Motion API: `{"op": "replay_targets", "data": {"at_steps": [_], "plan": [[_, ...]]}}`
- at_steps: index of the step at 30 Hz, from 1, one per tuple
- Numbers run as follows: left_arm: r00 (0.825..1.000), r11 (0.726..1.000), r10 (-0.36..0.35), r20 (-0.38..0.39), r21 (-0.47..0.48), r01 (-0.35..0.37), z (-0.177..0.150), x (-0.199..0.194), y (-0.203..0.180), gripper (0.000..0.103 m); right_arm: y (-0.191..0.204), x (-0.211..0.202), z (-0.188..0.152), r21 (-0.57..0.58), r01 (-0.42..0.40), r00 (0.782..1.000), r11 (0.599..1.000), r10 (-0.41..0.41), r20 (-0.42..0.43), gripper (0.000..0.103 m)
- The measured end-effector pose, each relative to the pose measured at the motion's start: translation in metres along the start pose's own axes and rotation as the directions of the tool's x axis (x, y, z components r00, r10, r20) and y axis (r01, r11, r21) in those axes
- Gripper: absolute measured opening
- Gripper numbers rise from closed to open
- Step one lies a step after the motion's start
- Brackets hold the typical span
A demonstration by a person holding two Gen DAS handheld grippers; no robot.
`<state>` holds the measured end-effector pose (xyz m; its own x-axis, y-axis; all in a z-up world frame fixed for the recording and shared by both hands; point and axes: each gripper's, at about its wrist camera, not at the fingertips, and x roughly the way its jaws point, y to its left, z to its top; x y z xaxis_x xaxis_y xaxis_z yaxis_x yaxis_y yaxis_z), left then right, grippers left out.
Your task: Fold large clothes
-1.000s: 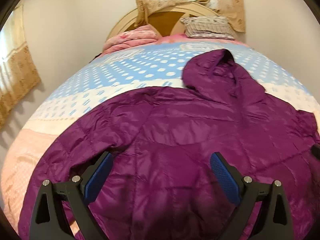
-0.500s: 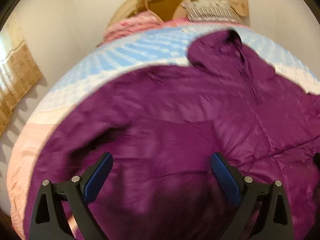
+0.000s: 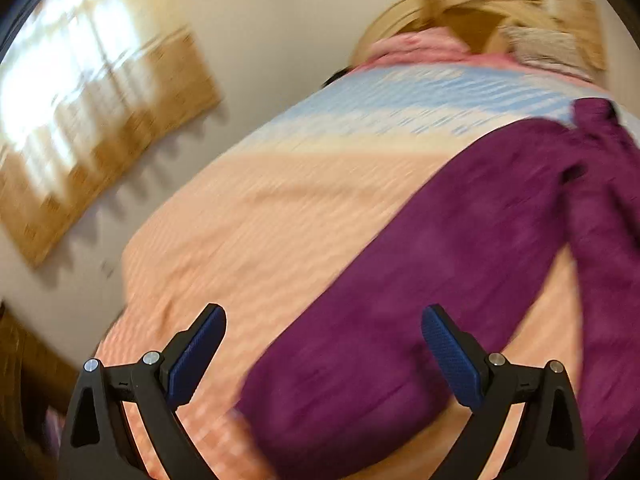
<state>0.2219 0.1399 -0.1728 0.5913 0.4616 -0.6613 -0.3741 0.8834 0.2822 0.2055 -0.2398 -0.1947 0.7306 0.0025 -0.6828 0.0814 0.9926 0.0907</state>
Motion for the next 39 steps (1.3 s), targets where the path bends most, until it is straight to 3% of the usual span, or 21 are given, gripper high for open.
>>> {"op": "replay_targets", "data": {"at_steps": [4, 9, 10, 11, 12, 14, 15, 17, 20, 23, 27, 33, 39], "plan": [[0.992, 0.994, -0.059, -0.110, -0.100, 0.048, -0.037, 0.006, 0.038, 0.099, 0.030, -0.018, -0.013, -0.047, -0.043, 0.999, 0.998, 0.044, 0.020, 0.089], [0.972, 0.981, -0.150, -0.181, -0.151, 0.123, -0.044, 0.029, 0.034, 0.095, 0.071, -0.036, -0.025, -0.138, -0.058, 0.995, 0.989, 0.068, 0.070, 0.092], [0.967, 0.976, -0.175, -0.184, -0.163, 0.145, -0.045, 0.032, 0.032, 0.089, 0.075, -0.039, -0.026, -0.153, -0.063, 0.994, 0.986, 0.075, 0.075, 0.092], [0.964, 0.971, -0.193, -0.180, -0.175, 0.162, -0.046, 0.034, 0.036, 0.072, 0.079, -0.042, -0.026, -0.165, -0.064, 0.993, 0.984, 0.079, 0.084, 0.092], [0.967, 0.969, -0.199, -0.158, -0.177, 0.171, -0.045, 0.030, 0.037, 0.046, 0.082, -0.045, -0.026, -0.173, -0.061, 0.992, 0.983, 0.078, 0.096, 0.092], [0.969, 0.972, -0.204, -0.138, -0.143, 0.185, -0.041, 0.024, 0.039, 0.014, 0.082, -0.048, -0.025, -0.177, -0.056, 0.991, 0.983, 0.077, 0.109, 0.093], [0.970, 0.970, -0.208, -0.128, -0.150, 0.188, -0.038, 0.020, 0.043, 0.012, 0.080, -0.048, -0.024, -0.171, -0.057, 0.991, 0.984, 0.077, 0.112, 0.093], [0.977, 0.970, -0.190, -0.094, -0.169, 0.173, -0.027, 0.015, 0.056, 0.011, 0.074, -0.046, -0.024, -0.151, -0.057, 0.991, 0.987, 0.074, 0.112, 0.093], [0.994, 0.982, -0.100, -0.038, -0.163, 0.093, -0.013, 0.010, 0.075, 0.011, 0.064, -0.044, -0.025, -0.112, -0.062, 0.991, 0.992, 0.075, 0.109, 0.093], [0.996, 0.981, -0.080, -0.048, -0.183, 0.070, -0.004, 0.019, 0.087, 0.010, 0.056, -0.044, -0.027, -0.083, -0.070, 0.991, 0.994, 0.079, 0.112, 0.093], [0.999, 0.988, -0.041, -0.005, -0.149, 0.039, 0.007, 0.013, 0.081, 0.009, 0.043, -0.045, -0.025, -0.060, -0.076, 0.990, 0.995, 0.082, 0.114, 0.093], [0.993, 0.990, -0.068, 0.092, -0.119, 0.079, 0.044, -0.011, 0.072, 0.009, 0.018, -0.049, -0.022, -0.027, -0.062, 0.989, 0.998, 0.065, 0.134, 0.093], [0.954, 0.981, -0.191, 0.232, 0.005, 0.195, 0.094, -0.073, 0.013, 0.009, -0.020, -0.049, -0.022, 0.048, -0.022, 0.991, 0.999, 0.015, 0.136, 0.093]]}}
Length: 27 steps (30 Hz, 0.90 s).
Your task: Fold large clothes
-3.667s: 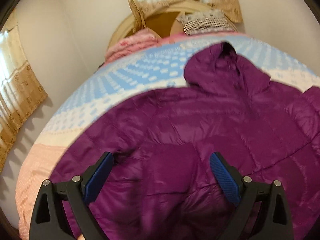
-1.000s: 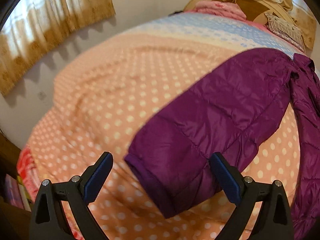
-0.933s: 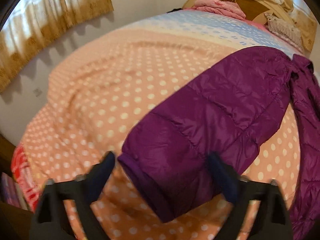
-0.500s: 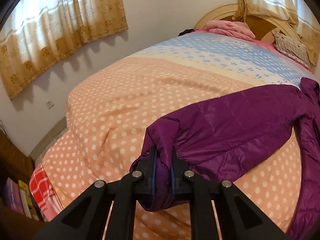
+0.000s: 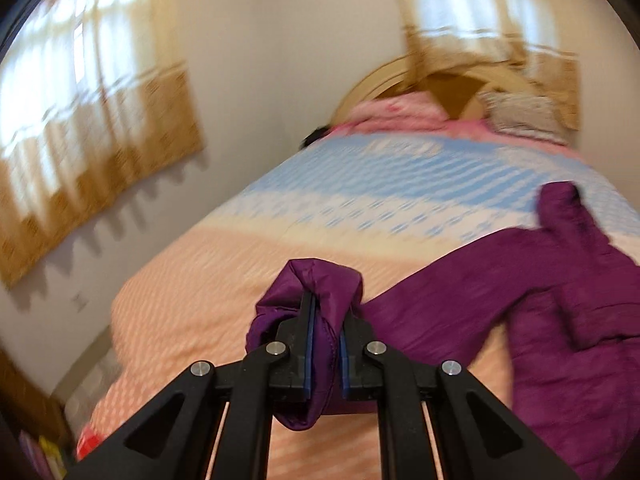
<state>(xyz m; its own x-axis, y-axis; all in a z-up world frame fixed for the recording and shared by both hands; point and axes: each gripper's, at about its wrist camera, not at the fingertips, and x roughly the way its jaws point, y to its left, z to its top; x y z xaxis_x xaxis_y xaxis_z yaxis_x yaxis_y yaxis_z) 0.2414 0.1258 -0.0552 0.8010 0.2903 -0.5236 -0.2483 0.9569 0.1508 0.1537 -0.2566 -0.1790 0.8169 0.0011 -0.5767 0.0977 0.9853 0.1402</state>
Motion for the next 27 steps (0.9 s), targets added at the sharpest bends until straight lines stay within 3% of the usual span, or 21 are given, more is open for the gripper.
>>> {"op": "replay_targets", "data": {"at_steps": [5, 10, 14, 17, 19, 21, 23, 27], "plan": [[0.981, 0.979, -0.174, 0.083, 0.122, 0.163, 0.027, -0.040, -0.098, 0.009, -0.034, 0.001, 0.001, 0.059, 0.053, 0.999, 0.997, -0.053, -0.004, 0.093], [0.929, 0.915, -0.353, 0.114, 0.250, 0.317, 0.031, -0.078, -0.202, 0.008, -0.071, 0.003, -0.004, 0.147, 0.092, 0.996, 0.985, -0.089, -0.027, 0.093], [0.880, 0.849, -0.467, 0.088, 0.325, 0.417, 0.018, -0.097, -0.278, 0.009, -0.091, 0.005, -0.010, 0.188, 0.114, 0.993, 0.975, -0.108, -0.046, 0.093], [0.862, 0.815, -0.494, 0.115, 0.405, 0.413, -0.001, -0.113, -0.329, 0.011, -0.099, 0.007, -0.013, 0.204, 0.122, 0.992, 0.971, -0.113, -0.058, 0.093], [0.853, 0.790, -0.509, 0.114, 0.455, 0.411, -0.015, -0.122, -0.356, 0.031, -0.102, 0.010, -0.016, 0.209, 0.124, 0.991, 0.970, -0.112, -0.067, 0.093], [0.855, 0.793, -0.496, 0.152, 0.479, 0.376, -0.026, -0.129, -0.375, 0.095, -0.103, 0.012, -0.018, 0.210, 0.126, 0.991, 0.969, -0.112, -0.077, 0.093], [0.836, 0.800, -0.506, 0.213, 0.479, 0.362, -0.032, -0.139, -0.376, 0.099, -0.103, 0.015, -0.019, 0.208, 0.125, 0.990, 0.970, -0.109, -0.084, 0.093], [0.836, 0.791, -0.511, 0.199, 0.491, 0.366, -0.030, -0.133, -0.364, 0.099, -0.102, 0.018, -0.021, 0.204, 0.123, 0.990, 0.971, -0.105, -0.098, 0.093]]}}
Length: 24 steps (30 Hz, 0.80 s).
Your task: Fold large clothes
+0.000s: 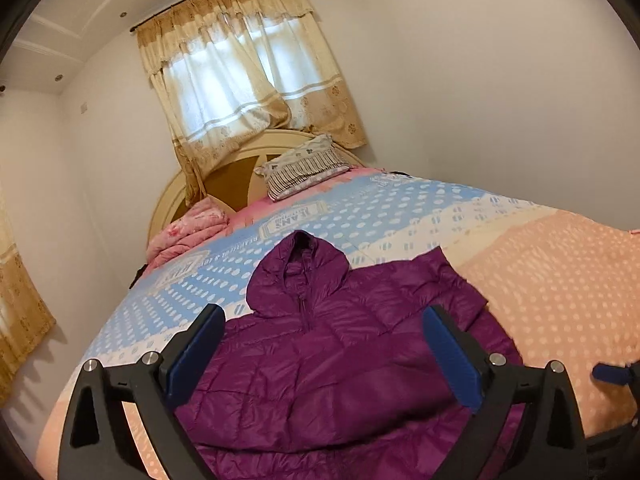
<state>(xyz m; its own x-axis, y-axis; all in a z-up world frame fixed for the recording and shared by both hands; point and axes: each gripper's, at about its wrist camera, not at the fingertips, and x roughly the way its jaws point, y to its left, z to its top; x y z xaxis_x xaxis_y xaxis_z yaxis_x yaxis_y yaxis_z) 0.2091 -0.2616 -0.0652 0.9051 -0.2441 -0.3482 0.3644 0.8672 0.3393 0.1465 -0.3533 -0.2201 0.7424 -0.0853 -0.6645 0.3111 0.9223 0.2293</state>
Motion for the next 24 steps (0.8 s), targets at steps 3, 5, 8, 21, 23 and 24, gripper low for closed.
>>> {"op": "replay_targets", "data": {"at_steps": [3, 5, 8, 21, 23, 24], "plan": [[0.997, 0.997, 0.065, -0.032, -0.031, -0.066, -0.018, 0.005, 0.035, 0.099, 0.006, -0.001, 0.002, -0.012, -0.017, 1.000, 1.000, 0.017, -0.004, 0.093], [0.992, 0.992, 0.102, -0.079, -0.064, -0.107, -0.034, 0.015, 0.063, 0.099, 0.014, -0.003, 0.005, -0.030, -0.033, 0.999, 0.999, 0.033, 0.000, 0.093], [0.967, 0.974, 0.174, -0.184, -0.112, -0.197, -0.065, 0.032, 0.107, 0.099, 0.028, 0.000, 0.016, -0.040, -0.072, 0.997, 0.997, 0.072, -0.004, 0.093], [0.753, 0.835, 0.233, -0.615, -0.270, -0.479, -0.205, 0.077, 0.204, 0.099, 0.093, 0.080, 0.071, -0.117, -0.190, 0.970, 0.975, 0.169, -0.173, 0.011], [0.758, 0.834, 0.227, -0.611, -0.280, -0.475, -0.208, 0.076, 0.206, 0.099, 0.092, 0.074, 0.073, -0.120, -0.171, 0.978, 0.978, 0.154, -0.140, 0.009], [0.761, 0.834, 0.227, -0.608, -0.282, -0.474, -0.208, 0.075, 0.207, 0.099, 0.088, 0.070, 0.076, -0.115, -0.150, 0.983, 0.982, 0.137, -0.119, 0.008]]}}
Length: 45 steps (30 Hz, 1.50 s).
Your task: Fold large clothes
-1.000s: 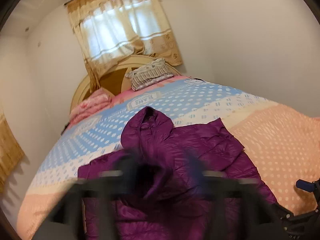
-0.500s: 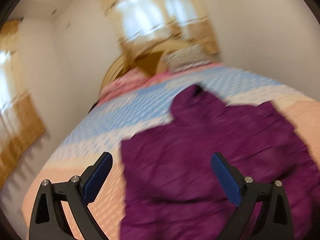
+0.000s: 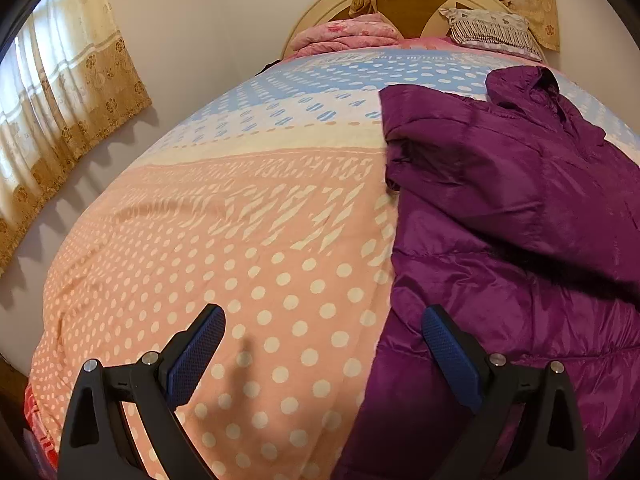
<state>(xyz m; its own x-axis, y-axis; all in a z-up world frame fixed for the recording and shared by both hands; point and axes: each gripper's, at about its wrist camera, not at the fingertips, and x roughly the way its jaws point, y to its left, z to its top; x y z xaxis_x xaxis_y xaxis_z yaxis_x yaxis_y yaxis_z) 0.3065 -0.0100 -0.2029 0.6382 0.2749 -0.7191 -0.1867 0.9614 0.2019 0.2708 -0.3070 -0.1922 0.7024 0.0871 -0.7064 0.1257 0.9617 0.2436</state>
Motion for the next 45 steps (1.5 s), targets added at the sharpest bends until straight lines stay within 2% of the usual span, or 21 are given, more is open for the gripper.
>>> {"op": "replay_targets", "data": {"at_steps": [3, 6, 8, 9, 10, 11, 12, 14, 15, 17, 20, 22, 26, 29, 32, 37, 41, 43, 45], "plan": [[1.000, 1.000, 0.000, 0.002, 0.013, 0.000, 0.000, 0.001, 0.000, 0.099, -0.015, -0.015, 0.004, 0.027, 0.065, 0.997, 0.998, -0.067, 0.048, 0.007], [1.000, 0.999, 0.005, 0.000, 0.032, -0.005, 0.003, 0.003, -0.004, 0.099, -0.030, -0.016, 0.005, 0.052, 0.108, 0.993, 0.993, -0.110, 0.038, 0.007], [1.000, 0.999, 0.002, 0.003, 0.042, -0.002, 0.004, 0.001, -0.005, 0.099, -0.035, -0.011, 0.003, 0.043, 0.131, 0.991, 0.991, -0.132, 0.027, 0.012], [1.000, 0.999, -0.008, 0.006, 0.046, 0.008, 0.006, -0.002, -0.005, 0.099, -0.036, -0.009, 0.003, 0.028, 0.155, 0.988, 0.988, -0.155, 0.019, 0.020], [1.000, 0.999, -0.017, 0.015, 0.047, 0.016, 0.010, -0.006, -0.004, 0.099, -0.037, -0.009, 0.002, 0.025, 0.181, 0.983, 0.983, -0.181, 0.018, 0.047], [0.999, 0.999, -0.022, 0.035, 0.047, 0.020, 0.016, -0.012, -0.003, 0.099, -0.039, -0.014, 0.002, 0.035, 0.189, 0.981, 0.981, -0.190, 0.028, 0.061], [0.998, 0.999, -0.025, 0.057, 0.045, 0.023, 0.024, -0.017, -0.001, 0.099, -0.040, -0.022, 0.003, 0.056, 0.196, 0.979, 0.979, -0.199, 0.052, 0.068], [0.993, 0.999, -0.042, 0.108, 0.040, 0.038, 0.045, -0.028, 0.001, 0.099, -0.037, -0.041, 0.009, 0.072, 0.267, 0.954, 0.961, -0.274, 0.121, 0.061], [0.990, 0.998, -0.054, 0.127, 0.037, 0.049, 0.059, -0.032, -0.001, 0.099, -0.033, -0.047, 0.012, 0.072, 0.256, 0.952, 0.964, -0.265, 0.151, 0.057], [0.985, 0.997, -0.071, 0.155, 0.028, 0.068, 0.082, -0.034, -0.007, 0.099, -0.020, -0.052, 0.022, 0.051, 0.214, 0.959, 0.975, -0.220, 0.178, 0.048], [0.978, 0.994, -0.108, 0.177, 0.000, 0.110, 0.112, -0.025, -0.023, 0.099, 0.003, -0.036, 0.035, 0.002, 0.150, 0.974, 0.989, -0.149, 0.169, 0.043], [0.977, 0.992, -0.119, 0.175, -0.013, 0.124, 0.122, -0.013, -0.040, 0.099, 0.019, -0.016, 0.043, -0.043, 0.144, 0.979, 0.989, -0.136, 0.153, 0.042], [0.985, 0.990, -0.138, 0.100, 0.023, 0.136, 0.115, 0.014, -0.080, 0.099, 0.025, 0.023, 0.045, -0.053, 0.153, 0.984, 0.987, -0.147, 0.101, 0.037], [0.993, 0.992, -0.109, 0.053, 0.066, 0.106, 0.097, 0.038, -0.104, 0.099, 0.018, 0.051, 0.037, -0.058, 0.174, 0.984, 0.983, -0.171, 0.051, 0.035], [0.991, 0.990, -0.135, 0.028, 0.056, 0.133, 0.088, 0.050, -0.107, 0.099, 0.004, 0.069, 0.023, -0.056, 0.188, 0.982, 0.981, -0.187, 0.010, 0.026], [0.988, 0.987, -0.151, 0.019, 0.058, 0.150, 0.088, 0.053, -0.107, 0.099, -0.003, 0.074, 0.020, -0.046, 0.176, 0.984, 0.983, -0.176, -0.002, 0.025], [0.987, 0.987, -0.158, 0.028, 0.041, 0.157, 0.096, 0.039, -0.092, 0.099, -0.006, 0.069, 0.020, -0.043, 0.161, 0.987, 0.986, -0.161, -0.014, 0.025], [0.978, 0.982, -0.190, 0.080, 0.017, 0.190, 0.104, 0.020, -0.076, 0.099, -0.002, 0.056, 0.024, -0.043, 0.153, 0.988, 0.987, -0.153, 0.006, 0.025], [0.965, 0.975, -0.218, 0.146, -0.012, 0.222, 0.118, 0.005, -0.060, 0.099, -0.001, 0.033, 0.032, -0.039, 0.151, 0.986, 0.988, -0.148, 0.073, 0.029]]}}
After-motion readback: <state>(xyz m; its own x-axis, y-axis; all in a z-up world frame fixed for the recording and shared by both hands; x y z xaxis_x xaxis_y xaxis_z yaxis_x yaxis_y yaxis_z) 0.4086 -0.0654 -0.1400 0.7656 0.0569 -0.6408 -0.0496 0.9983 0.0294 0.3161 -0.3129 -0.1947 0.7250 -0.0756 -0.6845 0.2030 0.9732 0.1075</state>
